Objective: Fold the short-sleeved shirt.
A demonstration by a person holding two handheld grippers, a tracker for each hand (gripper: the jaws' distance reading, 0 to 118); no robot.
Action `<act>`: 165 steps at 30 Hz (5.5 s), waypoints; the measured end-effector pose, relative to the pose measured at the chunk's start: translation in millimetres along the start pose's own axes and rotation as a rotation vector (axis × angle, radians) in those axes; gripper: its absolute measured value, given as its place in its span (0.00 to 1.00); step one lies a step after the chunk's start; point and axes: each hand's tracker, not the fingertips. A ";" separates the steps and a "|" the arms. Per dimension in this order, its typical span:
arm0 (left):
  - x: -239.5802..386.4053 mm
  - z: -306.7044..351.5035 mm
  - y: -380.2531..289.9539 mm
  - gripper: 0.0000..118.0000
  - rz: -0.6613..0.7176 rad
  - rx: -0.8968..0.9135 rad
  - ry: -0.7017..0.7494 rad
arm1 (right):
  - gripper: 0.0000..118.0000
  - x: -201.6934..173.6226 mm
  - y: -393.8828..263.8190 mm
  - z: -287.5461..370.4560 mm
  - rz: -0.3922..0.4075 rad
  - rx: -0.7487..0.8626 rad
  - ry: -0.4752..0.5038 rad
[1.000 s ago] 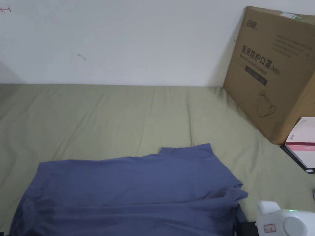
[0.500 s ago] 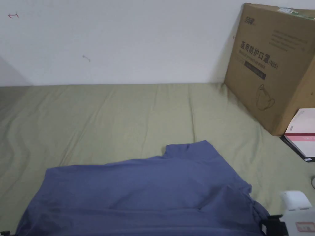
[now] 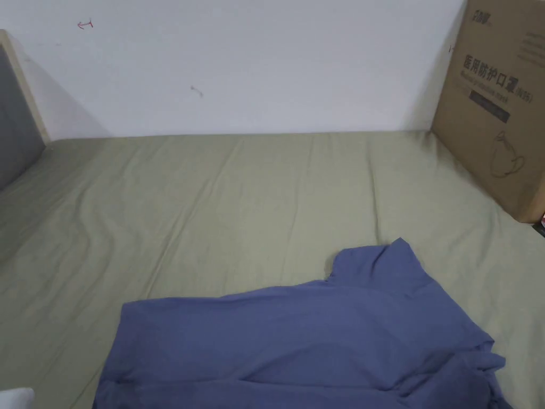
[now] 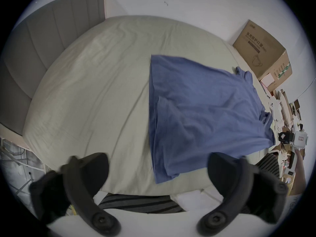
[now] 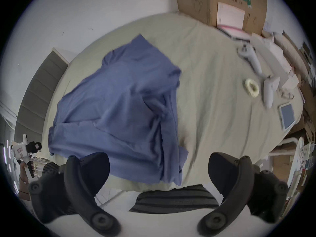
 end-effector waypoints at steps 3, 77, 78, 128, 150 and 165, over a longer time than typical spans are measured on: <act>7.1 20.0 14.9 0.99 0.027 0.093 -0.047 | 0.97 -25.1 13.2 26.0 0.025 0.120 0.015; 15.5 -51.2 202.1 0.03 -0.058 0.300 -0.156 | 0.01 -66.2 211.5 11.6 0.052 0.432 0.122; 13.4 -47.7 200.6 0.03 -0.071 0.283 -0.171 | 0.01 -65.9 199.4 19.9 0.050 0.427 0.125; 30.3 75.6 95.3 0.00 0.019 0.360 -0.274 | 0.00 -176.5 56.4 92.6 0.201 0.825 0.201; -91.0 -163.2 20.0 0.99 0.574 -0.146 -1.022 | 0.00 -194.9 65.3 62.9 0.160 0.561 0.176; -51.8 -63.6 30.7 0.05 0.241 0.152 -0.347 | 0.00 -193.4 67.5 65.5 0.145 0.540 0.210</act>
